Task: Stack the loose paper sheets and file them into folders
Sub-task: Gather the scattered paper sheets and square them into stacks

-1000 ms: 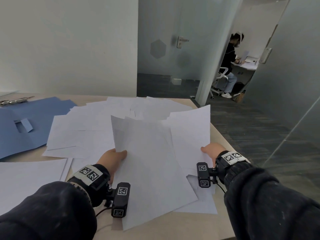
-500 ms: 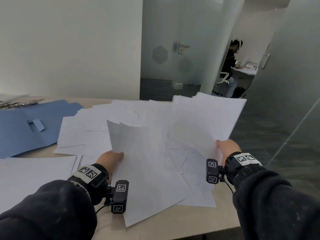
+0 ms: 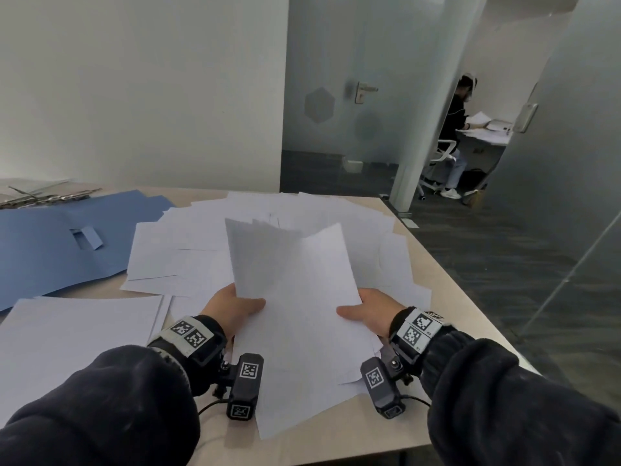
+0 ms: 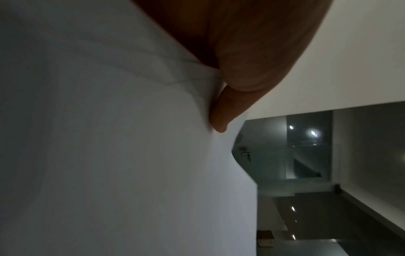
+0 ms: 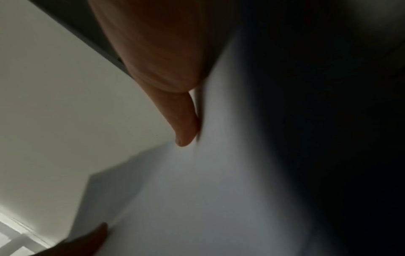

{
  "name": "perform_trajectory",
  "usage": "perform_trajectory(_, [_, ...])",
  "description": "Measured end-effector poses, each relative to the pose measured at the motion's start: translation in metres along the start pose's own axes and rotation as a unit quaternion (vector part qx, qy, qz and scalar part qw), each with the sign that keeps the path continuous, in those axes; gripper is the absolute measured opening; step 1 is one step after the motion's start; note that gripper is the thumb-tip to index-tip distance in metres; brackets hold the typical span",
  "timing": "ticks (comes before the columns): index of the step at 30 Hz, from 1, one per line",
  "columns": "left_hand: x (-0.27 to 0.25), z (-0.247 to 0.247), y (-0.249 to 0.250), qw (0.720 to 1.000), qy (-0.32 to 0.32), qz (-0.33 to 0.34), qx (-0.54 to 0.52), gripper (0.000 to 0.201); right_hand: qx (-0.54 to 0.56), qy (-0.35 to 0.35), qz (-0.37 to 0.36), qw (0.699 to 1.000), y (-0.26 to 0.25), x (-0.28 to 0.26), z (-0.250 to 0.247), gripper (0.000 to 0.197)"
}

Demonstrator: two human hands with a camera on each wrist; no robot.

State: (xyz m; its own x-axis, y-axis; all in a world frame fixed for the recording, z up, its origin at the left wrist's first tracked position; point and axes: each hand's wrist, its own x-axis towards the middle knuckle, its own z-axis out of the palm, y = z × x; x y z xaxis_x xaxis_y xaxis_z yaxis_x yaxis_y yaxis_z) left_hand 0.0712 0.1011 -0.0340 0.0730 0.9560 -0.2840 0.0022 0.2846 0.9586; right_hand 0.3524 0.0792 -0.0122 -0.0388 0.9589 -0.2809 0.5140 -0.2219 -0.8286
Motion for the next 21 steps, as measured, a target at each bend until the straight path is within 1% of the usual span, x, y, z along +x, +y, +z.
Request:
perform_trajectory(1, [-0.003,0.0,0.004,1.0,-0.002,0.022,-0.002,0.052,-0.001,0.018,0.0,1.0,0.0,0.0,0.0,0.02])
perform_trajectory(2, [-0.006,0.0,0.008,0.999,-0.002,0.042,-0.009,0.05,0.013,0.035,-0.001,0.999,0.0,-0.001,0.0,0.027])
perform_trajectory(4, [-0.012,0.0,0.02,0.996,0.0,0.084,-0.016,0.045,0.074,0.082,-0.013,0.994,-0.003,-0.004,-0.001,0.041])
perform_trajectory(5, [-0.015,0.001,0.027,0.994,0.0,0.106,-0.012,0.043,0.112,0.093,-0.021,0.989,-0.008,-0.007,-0.001,0.043])
perform_trajectory(6, [-0.02,0.001,0.035,0.992,0.0,0.129,-0.004,0.04,0.148,0.089,-0.025,0.985,-0.012,-0.009,-0.002,0.042])
perform_trajectory(8, [-0.028,0.001,0.051,0.986,0.004,0.167,0.007,0.038,0.218,0.06,-0.033,0.974,-0.021,-0.01,-0.005,0.039])
perform_trajectory(9, [-0.032,0.002,0.059,0.983,0.005,0.183,0.007,0.037,0.246,0.053,-0.046,0.967,-0.027,-0.011,-0.005,0.039])
perform_trajectory(10, [-0.036,0.003,0.068,0.98,0.007,0.199,0.003,0.037,0.262,0.061,-0.066,0.961,-0.032,-0.01,-0.006,0.04])
perform_trajectory(13, [-0.048,0.003,0.095,0.967,0.024,0.254,-0.007,0.043,0.267,0.122,-0.152,0.944,-0.051,-0.011,-0.01,0.035])
perform_trajectory(15, [-0.053,0.002,0.11,0.956,0.054,0.287,0.005,0.041,0.273,0.146,-0.193,0.931,-0.065,-0.014,-0.014,0.032])
perform_trajectory(18, [-0.054,-0.002,0.12,0.946,0.101,0.309,0.011,0.031,0.255,0.157,-0.231,0.926,-0.076,-0.019,-0.015,0.031])
perform_trajectory(21, [-0.054,0.0,0.112,0.947,0.104,0.304,0.012,0.033,0.214,0.169,-0.24,0.932,-0.075,-0.024,-0.011,0.027])
